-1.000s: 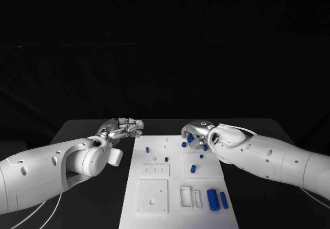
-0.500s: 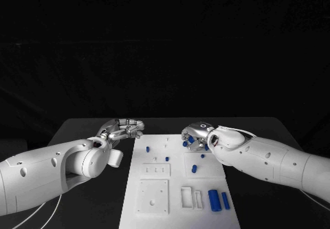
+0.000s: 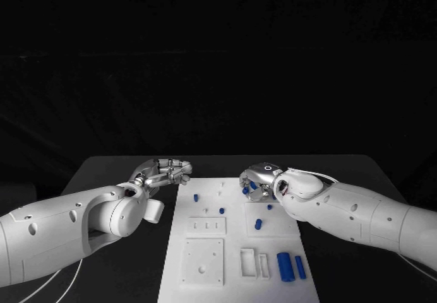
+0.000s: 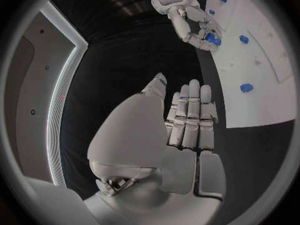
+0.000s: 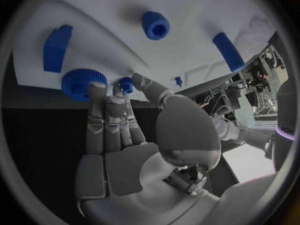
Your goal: Assemble the parts on the task board
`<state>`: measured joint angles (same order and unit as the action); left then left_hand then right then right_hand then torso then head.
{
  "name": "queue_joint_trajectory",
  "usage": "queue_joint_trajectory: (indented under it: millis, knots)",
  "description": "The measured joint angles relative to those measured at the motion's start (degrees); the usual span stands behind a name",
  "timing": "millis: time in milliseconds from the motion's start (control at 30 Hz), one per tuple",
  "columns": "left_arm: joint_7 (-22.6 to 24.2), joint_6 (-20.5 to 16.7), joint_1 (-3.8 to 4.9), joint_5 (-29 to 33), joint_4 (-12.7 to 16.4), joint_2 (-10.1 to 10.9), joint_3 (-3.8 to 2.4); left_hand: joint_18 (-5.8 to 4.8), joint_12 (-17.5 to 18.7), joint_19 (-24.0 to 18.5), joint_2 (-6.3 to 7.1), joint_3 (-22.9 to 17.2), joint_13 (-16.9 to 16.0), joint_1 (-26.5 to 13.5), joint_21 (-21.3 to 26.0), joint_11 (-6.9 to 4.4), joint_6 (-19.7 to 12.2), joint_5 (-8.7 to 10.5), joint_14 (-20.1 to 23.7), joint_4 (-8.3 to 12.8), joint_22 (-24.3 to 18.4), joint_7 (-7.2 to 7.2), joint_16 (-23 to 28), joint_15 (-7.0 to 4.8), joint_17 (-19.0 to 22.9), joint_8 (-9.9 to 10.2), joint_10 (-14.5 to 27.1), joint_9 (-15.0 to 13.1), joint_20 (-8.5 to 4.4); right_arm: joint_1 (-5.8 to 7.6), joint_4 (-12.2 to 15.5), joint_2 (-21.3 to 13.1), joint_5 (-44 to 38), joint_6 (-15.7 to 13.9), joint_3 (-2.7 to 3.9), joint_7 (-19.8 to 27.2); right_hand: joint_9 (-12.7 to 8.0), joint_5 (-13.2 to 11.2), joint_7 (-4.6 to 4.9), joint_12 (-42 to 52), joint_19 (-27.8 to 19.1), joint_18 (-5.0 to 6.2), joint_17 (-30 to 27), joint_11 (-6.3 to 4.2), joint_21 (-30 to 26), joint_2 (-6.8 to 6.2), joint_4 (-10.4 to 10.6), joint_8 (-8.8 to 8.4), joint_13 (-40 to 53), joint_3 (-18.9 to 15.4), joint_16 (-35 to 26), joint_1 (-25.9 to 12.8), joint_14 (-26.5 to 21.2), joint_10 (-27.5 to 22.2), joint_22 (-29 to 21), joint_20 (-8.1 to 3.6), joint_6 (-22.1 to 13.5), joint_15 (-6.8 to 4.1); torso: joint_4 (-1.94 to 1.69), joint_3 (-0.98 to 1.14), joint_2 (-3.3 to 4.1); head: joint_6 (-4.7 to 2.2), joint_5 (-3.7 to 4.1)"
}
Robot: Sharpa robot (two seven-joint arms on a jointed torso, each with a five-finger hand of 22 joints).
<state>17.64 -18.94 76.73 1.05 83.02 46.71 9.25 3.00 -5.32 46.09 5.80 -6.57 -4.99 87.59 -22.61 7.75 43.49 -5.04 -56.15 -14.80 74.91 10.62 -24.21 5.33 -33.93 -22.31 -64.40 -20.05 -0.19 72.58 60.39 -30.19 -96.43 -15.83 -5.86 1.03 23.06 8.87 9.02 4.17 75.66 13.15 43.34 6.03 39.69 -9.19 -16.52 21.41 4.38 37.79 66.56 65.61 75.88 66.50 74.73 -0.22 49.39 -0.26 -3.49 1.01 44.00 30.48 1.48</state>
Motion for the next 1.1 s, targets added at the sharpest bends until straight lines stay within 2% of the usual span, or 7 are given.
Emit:
queue_joint_trajectory:
  millis: [267, 367, 433, 500, 633, 967, 1100]
  knots:
    - [-0.02, 0.04, 0.04, -0.02, 0.03, 0.01, 0.0, -0.05, 0.27, 0.0, -0.02, 0.57, 0.07, 1.01, 0.0, -0.09, 0.21, 0.0, -0.27, -0.9, 0.0, 0.2, 0.26, 0.1, -0.34, 0.18, -0.1, 0.05, 0.0, 0.17, 0.09, 0.12, -0.65, -0.23, 0.13, 0.0, 0.36, -3.18, -0.41, 0.94, 0.83, -0.83, -0.97, -0.75, -0.22, 0.45, 0.46, 0.49, 0.72, 1.15, 0.56, -0.45, -0.22, 2.58, -0.05, -0.63, 2.26, -0.77, 0.21, 0.07, 0.33, -0.26, -0.18]
    - [-0.03, 0.07, 0.05, -0.03, 0.03, -0.01, -0.02, -0.06, 0.27, 0.0, -0.08, 0.71, 0.07, 1.07, 0.0, -0.09, 0.21, 0.0, -0.27, -1.03, 0.0, 0.2, 0.26, 0.1, -0.41, 0.18, -0.1, 0.05, 0.0, 0.23, 0.23, 0.12, -1.02, -0.33, 0.16, -0.04, 0.57, -5.23, -0.78, 1.37, 1.23, -0.94, -1.35, -1.41, -0.22, 0.75, 0.63, 0.71, 1.24, 2.53, 0.56, -0.74, -0.25, 3.68, -0.04, -0.82, 3.47, -1.01, 0.26, 0.11, 0.42, -0.32, -0.2]
    - [-0.04, 0.09, 0.06, -0.03, 0.03, -0.01, -0.02, -0.06, 0.27, 0.0, -0.08, 0.71, 0.11, 1.07, 0.0, -0.09, 0.21, 0.0, -0.27, -1.03, 0.0, 0.21, 0.26, 0.1, -0.44, 0.18, -0.1, 0.05, 0.0, 0.24, 0.33, 0.11, -1.32, -0.41, 0.18, -0.15, 0.7, -5.76, -0.95, 1.63, 1.24, -1.22, -1.55, -1.76, -0.22, 0.75, 0.89, 1.07, 1.56, 3.52, 0.84, -0.75, -0.33, 4.02, 0.03, -0.83, 4.43, -1.12, 0.28, 0.11, 0.48, -0.33, -0.22]
    - [-0.05, 0.11, 0.07, -0.04, 0.03, -0.01, -0.02, -0.07, 0.49, 0.0, -0.08, 0.83, 0.12, 1.07, 0.0, -0.09, 0.2, 0.0, -0.27, -1.15, 0.0, 0.21, 0.48, 0.1, -0.48, 0.18, -0.1, 0.05, 0.0, 0.27, 0.39, 0.1, -1.56, -0.46, 0.19, -0.25, 0.8, -5.76, -1.32, 1.84, 1.25, -1.22, -1.78, -2.64, -0.22, 0.74, 1.05, 1.16, 1.97, 4.59, 0.84, -0.75, -0.27, 4.92, 0.18, -0.84, 4.89, -1.41, 0.29, 0.12, 0.54, -0.33, -0.22]
    - [-0.07, 0.15, 0.08, -0.05, 0.03, -0.01, -0.02, -0.08, 0.49, 0.0, -0.08, 0.88, 0.12, 1.07, 0.0, -0.09, 0.2, 0.0, -0.27, -1.21, -0.01, 0.2, 0.48, 0.1, -0.48, 0.39, -0.1, 0.05, 0.0, 0.3, 0.49, 0.11, -2.08, -0.69, 0.21, -0.42, 1.08, -5.86, -1.8, 2.13, 1.44, -1.24, -1.99, -2.96, 0.15, 1.14, 1.37, 1.67, 2.46, 5.96, 1.11, -1.15, -0.18, 5.82, 0.22, -0.79, 5.81, -1.89, 0.33, 0.14, 0.63, -0.36, -0.22]
    - [-0.1, 0.22, 0.11, -0.09, 0.06, -0.01, -0.03, -0.13, 0.49, 0.0, -0.3, 0.89, 0.12, 1.3, -0.23, -0.09, 0.2, 0.0, -0.27, -1.21, 0.03, 0.21, 0.48, 0.1, -0.6, 0.39, -0.09, 0.04, 0.0, 0.23, 1.13, 0.09, -3.43, -1.74, 0.15, -1.5, 1.62, -6.21, -2.3, 2.48, 1.74, -1.26, -2.22, -3.17, 1.28, 1.67, 0.96, 2.11, 3.67, 7.47, 1.68, -1.33, -0.05, 6.46, 0.22, -0.91, 7.23, -2.05, 0.42, 0.14, 0.83, -0.6, -0.29]
    - [-0.1, 0.24, 0.11, -0.11, 0.06, -0.02, -0.03, 0.39, 0.49, 0.0, -0.3, 1.04, 0.11, 1.3, -0.23, -0.09, 0.2, 0.0, -0.27, -1.36, 0.03, 0.2, 0.48, 0.1, -0.6, 0.39, -0.09, 0.04, 0.0, 0.15, 1.65, -0.01, -3.86, -2.37, 0.1, -2.22, 1.89, -6.22, -2.28, 2.48, 1.76, -1.29, -2.26, -3.23, 1.56, 1.74, 0.93, 2.18, 3.7, 7.77, 1.68, -1.25, 0.03, 6.55, 0.21, -0.9, 7.39, -2.13, 0.44, 0.14, 0.88, -0.68, -0.3]
